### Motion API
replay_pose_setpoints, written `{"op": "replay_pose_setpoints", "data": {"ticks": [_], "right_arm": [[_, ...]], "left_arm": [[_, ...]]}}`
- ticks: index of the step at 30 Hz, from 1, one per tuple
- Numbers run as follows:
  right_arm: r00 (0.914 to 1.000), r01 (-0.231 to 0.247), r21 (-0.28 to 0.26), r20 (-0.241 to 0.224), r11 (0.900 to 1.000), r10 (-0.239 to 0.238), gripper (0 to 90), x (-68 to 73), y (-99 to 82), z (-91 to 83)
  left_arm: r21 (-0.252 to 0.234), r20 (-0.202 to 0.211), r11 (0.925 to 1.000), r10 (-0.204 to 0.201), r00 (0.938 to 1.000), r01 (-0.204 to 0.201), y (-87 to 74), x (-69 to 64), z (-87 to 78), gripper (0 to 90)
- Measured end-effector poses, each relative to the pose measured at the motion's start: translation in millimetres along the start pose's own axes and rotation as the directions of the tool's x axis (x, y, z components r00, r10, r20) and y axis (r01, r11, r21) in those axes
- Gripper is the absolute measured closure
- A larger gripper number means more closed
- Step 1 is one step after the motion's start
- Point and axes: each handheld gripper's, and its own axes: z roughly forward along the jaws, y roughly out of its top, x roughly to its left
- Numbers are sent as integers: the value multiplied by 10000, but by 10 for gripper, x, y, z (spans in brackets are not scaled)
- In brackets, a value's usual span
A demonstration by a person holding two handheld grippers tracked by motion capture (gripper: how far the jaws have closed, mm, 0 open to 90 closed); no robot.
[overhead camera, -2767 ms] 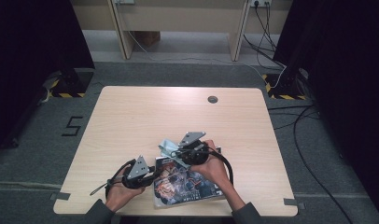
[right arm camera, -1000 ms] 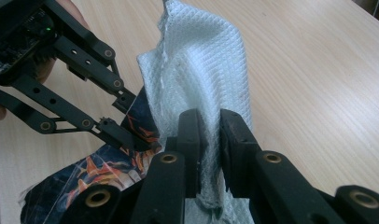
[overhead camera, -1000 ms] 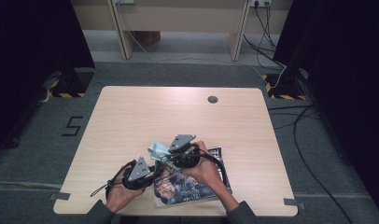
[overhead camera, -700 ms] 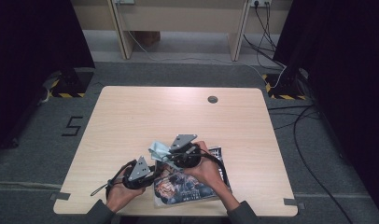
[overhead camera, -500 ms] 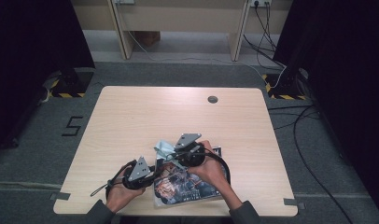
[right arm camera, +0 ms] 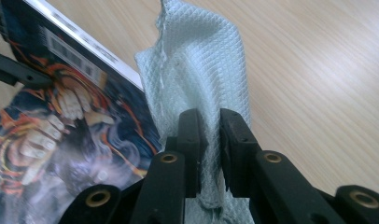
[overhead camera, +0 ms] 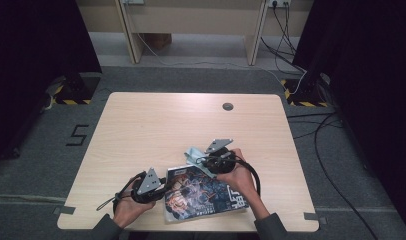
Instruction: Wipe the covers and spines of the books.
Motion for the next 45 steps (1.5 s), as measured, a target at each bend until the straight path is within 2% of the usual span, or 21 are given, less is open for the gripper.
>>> {"op": "replay_pose_setpoints", "data": {"ticks": [5, 10, 16, 18, 19, 27, 30, 36, 42, 45], "right_arm": [[9990, -416, 235, 171, 9989, 412, 796, -181, -116, -3], [9945, -966, 495, 452, 9941, 944, 796, -389, -253, -9], [9805, -1858, 762, 792, 9796, 1798, 796, -678, -477, -31], [9726, -2219, 797, 894, 9718, 2148, 796, -759, -556, -38], [9691, -2361, 824, 929, 9682, 2284, 796, -780, -579, -43], [9621, -2555, 875, 1212, 9628, 2443, 797, -885, -659, -59], [9604, -2608, 833, 1239, 9618, 2497, 797, -884, -659, -68], [9761, -1992, 737, 1031, 9772, 1912, 798, -738, -518, -50], [9878, -1525, 428, 387, 9874, 1509, 797, -529, -351, -17], [9904, -1374, 56, -172, 9905, 1374, 797, -428, -256, -17]], "left_arm": [[0, -4, 10000, 14, 10000, -14, 3, 0, 0, 755], [-35, -40, 10000, 62, 10000, -62, 9, -4, -4, 755], [-31, -50, 9999, 126, 9999, -126, 13, -7, -7, 754], [-35, -79, 9999, 152, 9999, -152, 13, -12, -10, 754], [-45, -82, 9998, 169, 9998, -169, 15, -12, -10, 754], [-68, -87, 9998, 160, 9998, -161, 18, -5, -9, 753], [-107, -97, 9998, 155, 9998, -156, 16, -9, -11, 753], [-95, -125, 9998, 187, 9997, -188, 18, -8, -5, 753], [-74, -152, 9998, 171, 9997, -173, 18, -3, 0, 752], [-94, -167, 9998, 178, 9997, -179, 16, -5, -2, 751]]}}
